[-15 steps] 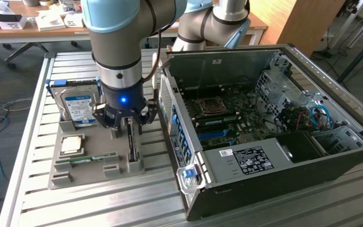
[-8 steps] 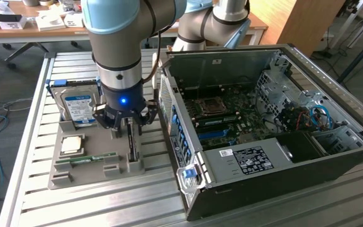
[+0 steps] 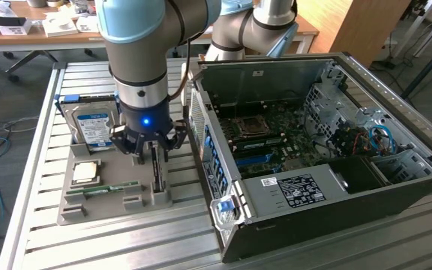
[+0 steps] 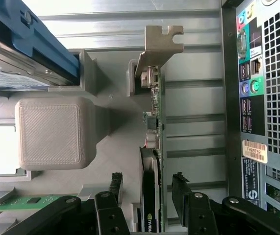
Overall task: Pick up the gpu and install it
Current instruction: 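Pick up the gpu and move the gpu toward the slot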
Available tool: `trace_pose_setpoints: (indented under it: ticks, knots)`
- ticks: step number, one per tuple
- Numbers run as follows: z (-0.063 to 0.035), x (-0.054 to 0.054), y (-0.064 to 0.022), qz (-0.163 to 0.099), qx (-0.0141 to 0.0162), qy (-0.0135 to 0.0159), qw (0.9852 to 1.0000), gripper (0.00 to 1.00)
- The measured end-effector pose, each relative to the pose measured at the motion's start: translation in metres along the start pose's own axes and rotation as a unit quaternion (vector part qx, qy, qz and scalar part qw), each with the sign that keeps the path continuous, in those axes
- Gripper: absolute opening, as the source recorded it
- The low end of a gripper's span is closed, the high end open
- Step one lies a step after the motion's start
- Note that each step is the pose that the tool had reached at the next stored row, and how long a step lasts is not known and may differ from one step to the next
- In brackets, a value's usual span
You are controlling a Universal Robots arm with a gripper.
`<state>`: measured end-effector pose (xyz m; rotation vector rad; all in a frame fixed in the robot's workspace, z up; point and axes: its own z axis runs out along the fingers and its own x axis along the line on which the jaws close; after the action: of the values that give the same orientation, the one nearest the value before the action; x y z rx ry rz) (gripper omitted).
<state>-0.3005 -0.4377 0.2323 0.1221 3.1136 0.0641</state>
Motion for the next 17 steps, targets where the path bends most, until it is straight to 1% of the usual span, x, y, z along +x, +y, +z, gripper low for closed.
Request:
trace_pose_setpoints:
  ticks: [17]
  knots:
    - [0.0017,-0.0003,-0.0014,0.0,-0.0001,-0.0001,1.0,0.53]
